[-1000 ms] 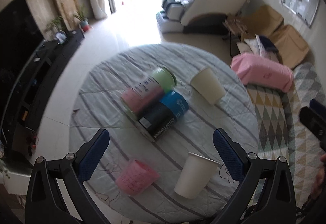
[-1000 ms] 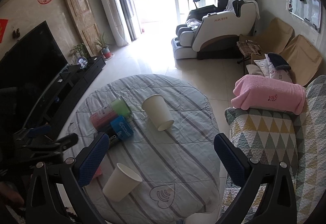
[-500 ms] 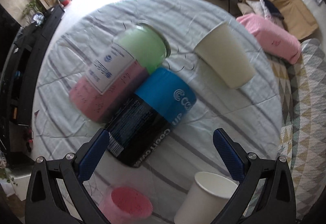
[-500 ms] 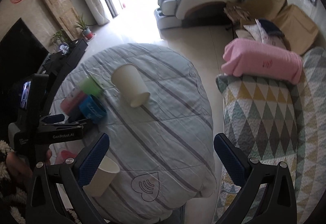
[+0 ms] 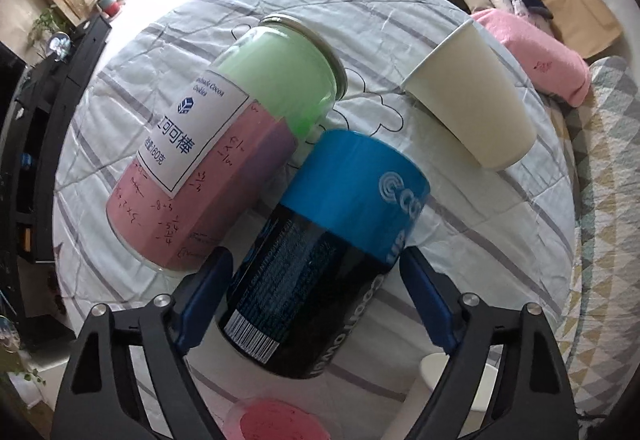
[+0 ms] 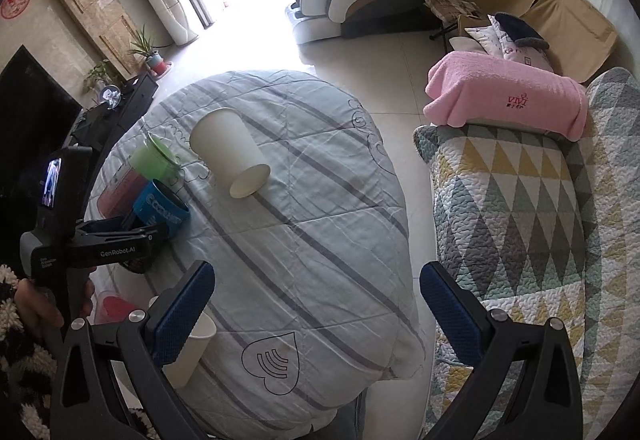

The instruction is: Flip cup upright

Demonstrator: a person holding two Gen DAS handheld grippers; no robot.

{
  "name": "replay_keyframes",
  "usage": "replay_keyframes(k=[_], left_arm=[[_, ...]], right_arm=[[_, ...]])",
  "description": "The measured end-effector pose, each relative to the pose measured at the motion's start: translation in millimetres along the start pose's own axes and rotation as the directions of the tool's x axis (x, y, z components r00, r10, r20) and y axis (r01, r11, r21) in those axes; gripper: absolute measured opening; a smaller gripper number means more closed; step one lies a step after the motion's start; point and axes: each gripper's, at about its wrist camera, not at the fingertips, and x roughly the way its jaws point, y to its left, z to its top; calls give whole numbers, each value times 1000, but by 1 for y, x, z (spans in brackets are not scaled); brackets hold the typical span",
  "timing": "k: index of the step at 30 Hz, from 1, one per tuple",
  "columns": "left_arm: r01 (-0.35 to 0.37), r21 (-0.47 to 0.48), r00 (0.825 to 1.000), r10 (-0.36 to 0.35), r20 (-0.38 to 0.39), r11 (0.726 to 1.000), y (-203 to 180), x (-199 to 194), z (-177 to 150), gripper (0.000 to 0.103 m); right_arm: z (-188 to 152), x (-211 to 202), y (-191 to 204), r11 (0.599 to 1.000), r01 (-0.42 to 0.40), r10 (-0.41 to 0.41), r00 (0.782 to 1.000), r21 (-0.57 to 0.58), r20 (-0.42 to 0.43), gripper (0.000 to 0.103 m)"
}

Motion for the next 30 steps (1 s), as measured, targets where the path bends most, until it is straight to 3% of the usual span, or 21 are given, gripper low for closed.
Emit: replay_keyframes(k=[11, 15, 18, 21, 24, 30], left_arm=[[101, -38, 995, -100, 28, 994, 1, -13, -10, 77], [132, -100, 991, -129, 34, 986, 2, -14, -12, 76], [157, -222, 987, -151, 47, 962, 8, -18, -12, 76], [135, -325, 991, -121, 64, 936, 11, -23, -13, 76], [95, -445, 995, -68, 75, 890, 13, -30, -19, 75], [3, -540, 999, 26, 46, 842, 0, -35, -30, 75]], right_arm=[[-1, 4, -6, 999, -2, 2, 1000, 32, -4, 103], [-2, 4, -7, 999, -4, 4, 1000, 38, -7, 103], [-2, 4, -10, 999, -2, 3, 1000, 41, -7, 103], [-1, 3, -13, 999, -1, 2, 1000, 39, -11, 103], [0, 3, -15, 999, -6, 6, 1000, 34, -15, 103], [6, 5, -13, 1000, -19, 19, 999, -10, -33, 103]])
